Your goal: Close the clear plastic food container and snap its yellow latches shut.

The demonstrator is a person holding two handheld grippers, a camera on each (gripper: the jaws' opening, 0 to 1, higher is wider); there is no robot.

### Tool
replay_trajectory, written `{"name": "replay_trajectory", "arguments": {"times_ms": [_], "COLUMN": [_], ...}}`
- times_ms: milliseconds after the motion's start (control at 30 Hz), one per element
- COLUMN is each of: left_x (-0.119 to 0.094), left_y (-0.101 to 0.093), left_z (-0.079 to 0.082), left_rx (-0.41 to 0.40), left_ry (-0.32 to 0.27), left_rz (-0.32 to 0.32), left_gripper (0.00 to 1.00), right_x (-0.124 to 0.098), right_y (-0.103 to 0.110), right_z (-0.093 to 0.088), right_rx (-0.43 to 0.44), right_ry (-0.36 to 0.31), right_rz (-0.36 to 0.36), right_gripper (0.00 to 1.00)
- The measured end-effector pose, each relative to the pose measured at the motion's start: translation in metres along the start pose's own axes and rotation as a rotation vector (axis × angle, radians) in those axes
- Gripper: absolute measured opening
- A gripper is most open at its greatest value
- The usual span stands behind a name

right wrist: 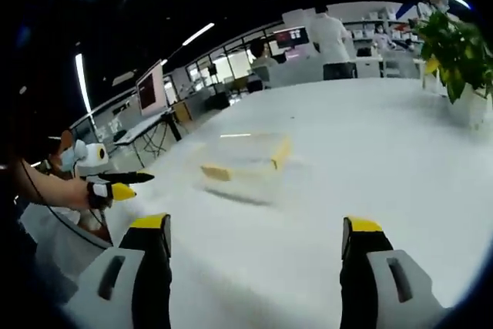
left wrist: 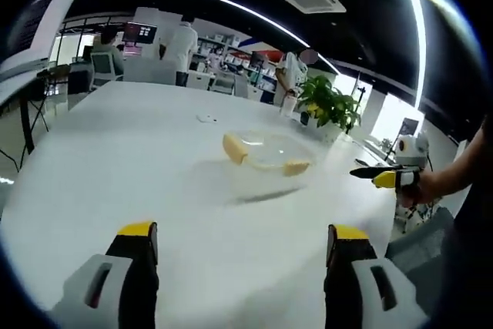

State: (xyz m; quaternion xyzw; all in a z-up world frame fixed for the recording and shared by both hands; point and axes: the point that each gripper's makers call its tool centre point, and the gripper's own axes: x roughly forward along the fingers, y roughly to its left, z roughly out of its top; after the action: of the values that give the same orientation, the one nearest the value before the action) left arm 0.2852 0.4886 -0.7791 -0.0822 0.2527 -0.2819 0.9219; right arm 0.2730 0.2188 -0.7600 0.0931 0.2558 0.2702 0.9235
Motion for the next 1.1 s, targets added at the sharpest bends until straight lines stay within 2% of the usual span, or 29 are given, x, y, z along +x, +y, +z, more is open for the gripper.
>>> {"name": "replay_trajectory", "arguments": {"times_ms": [367, 467, 533, 800, 1100], "left_x": [-0.021, -0.028, -0.031, -0.046, -0.055], "left_y": [-0.01, -0.009, -0.01, -0.016, -0.031], "left_z": [-0.006, -0.008, -0.008, 0.001, -0.005], "left_rx": [-0.016, 0.003, -0.018, -0.017, -0.022], "left_ry": [-0.008, -0.001, -0.006, -0.035, -0.044], "left_rz": [0.006, 0.022, 0.014, 0.014, -0.012], "left_gripper": [0.88, 0.88, 0.88, 0.88, 0.88], "right_x": [-0.023, -0.027, -0.03, -0.039, -0.051], "right_y": [0.007, 0.009, 0.011, 0.018, 0.031], "right_z": [-0.008, -0.011, -0.011, -0.001, -0.003], "right_rx": [0.033, 0.035, 0.037, 0.054, 0.059], "right_ry": [-0.013, -0.02, -0.027, -0.059, -0.089], "right_rz": [-0.009, -0.008, -0.007, 0.016, 0.045], "right_gripper": [0.89, 0.89, 0.89, 0.88, 0.89]}}
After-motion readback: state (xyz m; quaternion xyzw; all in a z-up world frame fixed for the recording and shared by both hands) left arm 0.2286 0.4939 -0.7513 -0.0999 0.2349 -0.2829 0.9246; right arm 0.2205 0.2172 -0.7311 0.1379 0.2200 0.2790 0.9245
